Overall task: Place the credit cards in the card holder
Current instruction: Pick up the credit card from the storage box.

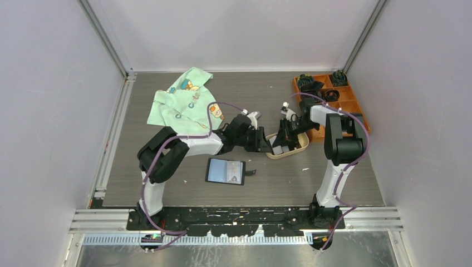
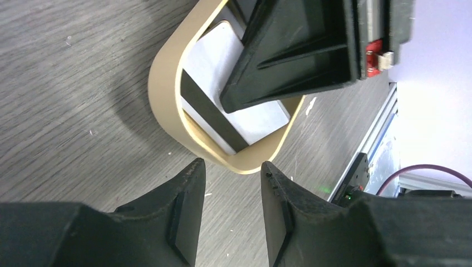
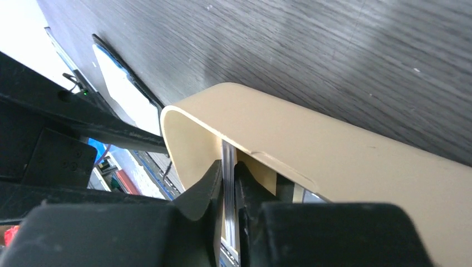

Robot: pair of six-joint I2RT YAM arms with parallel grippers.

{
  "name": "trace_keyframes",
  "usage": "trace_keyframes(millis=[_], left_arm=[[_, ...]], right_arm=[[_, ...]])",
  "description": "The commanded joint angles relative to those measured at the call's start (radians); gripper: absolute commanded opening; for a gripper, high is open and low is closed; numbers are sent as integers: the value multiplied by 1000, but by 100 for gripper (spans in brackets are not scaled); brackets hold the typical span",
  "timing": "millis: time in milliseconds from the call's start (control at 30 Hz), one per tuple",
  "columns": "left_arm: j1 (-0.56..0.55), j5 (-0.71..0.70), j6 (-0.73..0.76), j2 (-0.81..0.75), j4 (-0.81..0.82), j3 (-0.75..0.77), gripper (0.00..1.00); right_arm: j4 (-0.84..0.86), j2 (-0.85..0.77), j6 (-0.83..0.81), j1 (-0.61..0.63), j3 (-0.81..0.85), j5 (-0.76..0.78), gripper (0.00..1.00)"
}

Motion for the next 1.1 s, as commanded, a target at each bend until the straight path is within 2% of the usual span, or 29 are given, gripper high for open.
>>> trace_keyframes(millis=[0,100,300,467,767,1067], left_arm=[[3,-40,66,-130,0,-17,43],[5,-60,104,-199,-28,-43,44],[10,-101,176,-383,-68,-147,45],[13,-127,198,-567,-51,-314,46],[14,-180,137,-827,-19,-573,47],[14,-225,104,-958,-37,-690,48]], right_arm=[[-20,-4,-16,5,23,-73,11],[-51,-12,-40,0,38,-90,1],[-66,-22,-58,-12,38,-116,1],[-80,-13,-74,-12,42,-148,1],[-122,-6,-134,-58,53,-116,10],[-110,10,-117,-58,50,-105,20]])
